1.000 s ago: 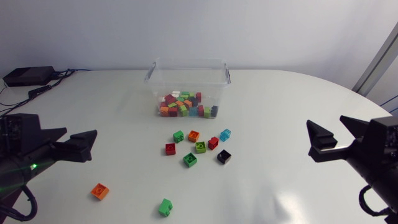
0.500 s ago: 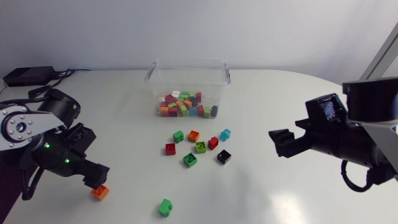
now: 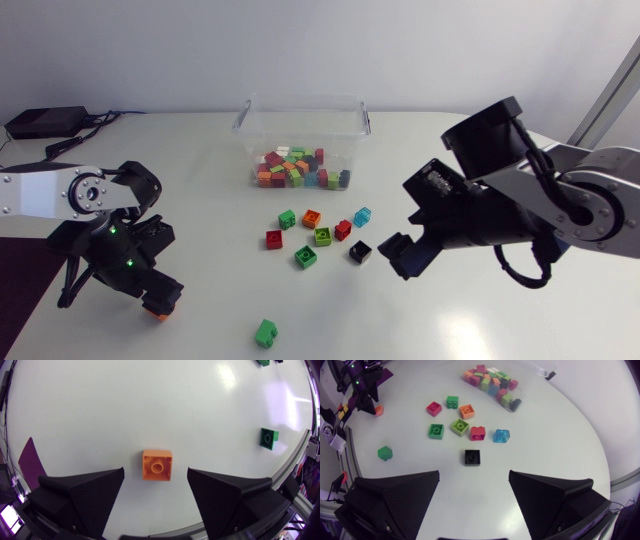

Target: Place the duplo bricks in the container

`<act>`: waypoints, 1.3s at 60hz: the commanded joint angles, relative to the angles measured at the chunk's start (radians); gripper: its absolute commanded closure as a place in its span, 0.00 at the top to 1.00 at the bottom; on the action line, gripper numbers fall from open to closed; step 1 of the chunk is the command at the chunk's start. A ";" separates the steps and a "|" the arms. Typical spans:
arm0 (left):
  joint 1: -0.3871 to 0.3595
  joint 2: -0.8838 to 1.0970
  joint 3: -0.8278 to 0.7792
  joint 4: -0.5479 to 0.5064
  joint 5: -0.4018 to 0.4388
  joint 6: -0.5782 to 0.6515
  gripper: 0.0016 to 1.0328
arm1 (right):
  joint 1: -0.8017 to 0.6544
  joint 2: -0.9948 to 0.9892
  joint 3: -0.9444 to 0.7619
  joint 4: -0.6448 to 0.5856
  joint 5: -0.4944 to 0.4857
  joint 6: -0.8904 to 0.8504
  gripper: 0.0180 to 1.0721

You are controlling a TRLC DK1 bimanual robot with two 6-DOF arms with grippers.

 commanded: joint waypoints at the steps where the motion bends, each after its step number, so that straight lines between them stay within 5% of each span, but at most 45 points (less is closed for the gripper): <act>1: -0.007 0.032 -0.011 0.020 0.003 0.017 0.79 | 0.041 0.044 0.002 0.006 -0.007 -0.006 0.95; 16: 0.007 0.038 -0.051 0.074 0.057 0.036 0.50 | 0.182 0.159 0.042 0.003 0.005 0.003 0.95; 46: 0.042 0.061 -0.072 0.074 0.057 0.085 0.48 | 0.306 0.321 0.140 -0.005 0.041 0.013 0.95; 53: 0.051 0.084 -0.083 0.085 0.057 0.103 0.40 | 0.345 0.372 0.169 -0.017 0.036 0.022 0.95; 78: 0.076 -0.038 -0.060 0.081 0.078 0.117 0.34 | 0.492 0.579 0.376 -0.155 -0.009 0.036 0.95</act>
